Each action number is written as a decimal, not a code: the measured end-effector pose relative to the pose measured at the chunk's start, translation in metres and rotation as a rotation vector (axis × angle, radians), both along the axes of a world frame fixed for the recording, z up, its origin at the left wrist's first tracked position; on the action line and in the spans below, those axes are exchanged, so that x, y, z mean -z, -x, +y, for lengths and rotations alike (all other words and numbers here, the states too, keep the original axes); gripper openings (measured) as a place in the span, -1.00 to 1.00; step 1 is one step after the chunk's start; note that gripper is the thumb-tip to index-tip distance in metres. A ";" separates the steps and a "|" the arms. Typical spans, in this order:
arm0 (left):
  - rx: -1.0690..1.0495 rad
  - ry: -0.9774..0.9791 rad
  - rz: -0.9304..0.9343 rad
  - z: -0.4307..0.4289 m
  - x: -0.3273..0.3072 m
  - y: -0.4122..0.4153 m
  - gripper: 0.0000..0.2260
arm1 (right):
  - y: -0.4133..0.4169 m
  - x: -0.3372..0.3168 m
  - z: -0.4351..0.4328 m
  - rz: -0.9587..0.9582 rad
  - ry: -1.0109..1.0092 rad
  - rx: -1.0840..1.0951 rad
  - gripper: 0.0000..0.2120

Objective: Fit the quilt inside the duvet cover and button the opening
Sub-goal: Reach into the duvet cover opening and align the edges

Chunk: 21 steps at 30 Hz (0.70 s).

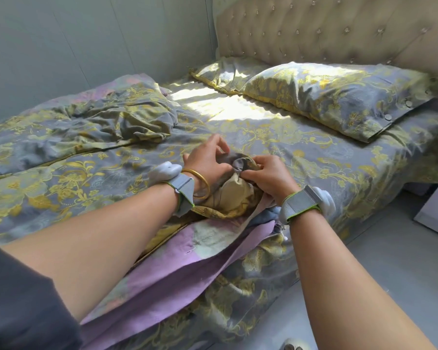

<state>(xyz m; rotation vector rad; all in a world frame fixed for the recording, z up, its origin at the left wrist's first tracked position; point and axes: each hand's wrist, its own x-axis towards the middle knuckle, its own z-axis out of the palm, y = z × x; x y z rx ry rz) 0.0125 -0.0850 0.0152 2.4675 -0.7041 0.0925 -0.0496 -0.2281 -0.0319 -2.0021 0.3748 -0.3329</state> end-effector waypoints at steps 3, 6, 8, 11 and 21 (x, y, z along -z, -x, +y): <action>-0.067 0.142 -0.154 0.001 -0.012 -0.007 -0.70 | 0.005 -0.007 -0.002 -0.021 -0.087 -0.103 -0.88; -0.113 0.189 -0.316 0.002 -0.025 -0.008 -0.82 | 0.013 -0.017 -0.005 -0.070 -0.230 -0.232 -0.84; -0.091 0.201 -0.368 0.002 -0.028 -0.004 -0.87 | 0.014 -0.017 -0.009 -0.156 -0.068 -0.183 -0.88; 0.011 0.173 -0.461 0.006 -0.027 0.007 -0.88 | 0.014 -0.015 -0.010 -0.338 0.313 0.064 -0.89; 0.196 -0.042 -0.373 0.033 -0.003 0.033 -0.83 | 0.009 -0.018 0.004 -0.233 -0.376 0.349 -0.90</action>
